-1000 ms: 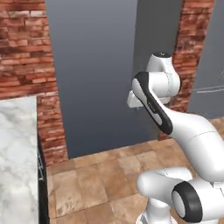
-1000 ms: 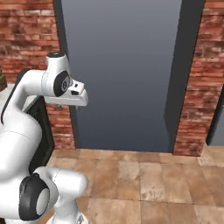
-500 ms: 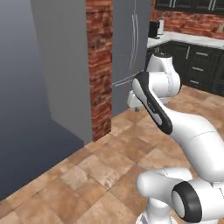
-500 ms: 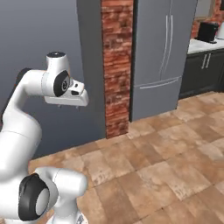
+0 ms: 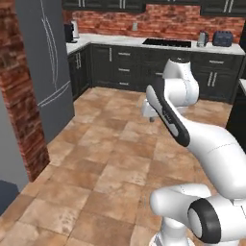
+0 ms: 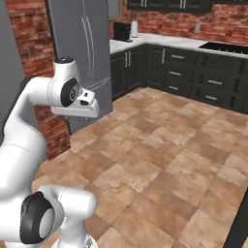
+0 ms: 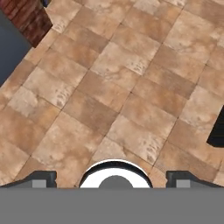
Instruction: Navigate to the coffee machine.
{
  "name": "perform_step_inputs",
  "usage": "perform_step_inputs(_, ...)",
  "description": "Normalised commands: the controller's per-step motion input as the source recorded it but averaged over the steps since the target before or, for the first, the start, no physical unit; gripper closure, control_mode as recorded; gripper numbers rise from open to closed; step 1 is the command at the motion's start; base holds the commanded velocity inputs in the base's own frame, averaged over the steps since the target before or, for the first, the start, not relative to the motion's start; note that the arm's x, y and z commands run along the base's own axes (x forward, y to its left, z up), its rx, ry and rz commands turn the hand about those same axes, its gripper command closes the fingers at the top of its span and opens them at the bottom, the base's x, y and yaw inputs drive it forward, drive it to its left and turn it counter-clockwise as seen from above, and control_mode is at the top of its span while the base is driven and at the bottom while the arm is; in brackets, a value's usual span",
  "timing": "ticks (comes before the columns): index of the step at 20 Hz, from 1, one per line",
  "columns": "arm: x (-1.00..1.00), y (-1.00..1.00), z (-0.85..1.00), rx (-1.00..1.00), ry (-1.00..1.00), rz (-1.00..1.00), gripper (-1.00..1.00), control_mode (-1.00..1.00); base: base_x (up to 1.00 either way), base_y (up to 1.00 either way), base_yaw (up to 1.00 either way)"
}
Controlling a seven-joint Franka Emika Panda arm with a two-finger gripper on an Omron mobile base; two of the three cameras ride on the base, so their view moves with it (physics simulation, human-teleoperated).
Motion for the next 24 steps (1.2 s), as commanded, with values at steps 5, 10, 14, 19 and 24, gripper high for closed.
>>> perform_step_inputs(5, 0.0, 0.0, 0.0, 0.0, 0.0, 0.0, -1.0, 1.0, 0.52, -0.35, -0.56)
perform_step_inputs(10, 0.0, 0.0, 0.0, 0.0, 0.0, 0.0, -1.0, 1.0, 1.0, 0.0, -0.31)
perform_step_inputs(14, 0.0, 0.0, 0.0, 0.0, 0.0, 0.0, -1.0, 1.0, 1.0, 0.0, -0.28)
perform_step_inputs(19, 0.0, 0.0, 0.0, 0.0, 0.0, 0.0, -1.0, 1.0, 1.0, 0.0, -0.27)
perform_step_inputs(24, 0.0, 0.0, 0.0, 0.0, 0.0, 0.0, -1.0, 1.0, 1.0, 0.08, -0.18)
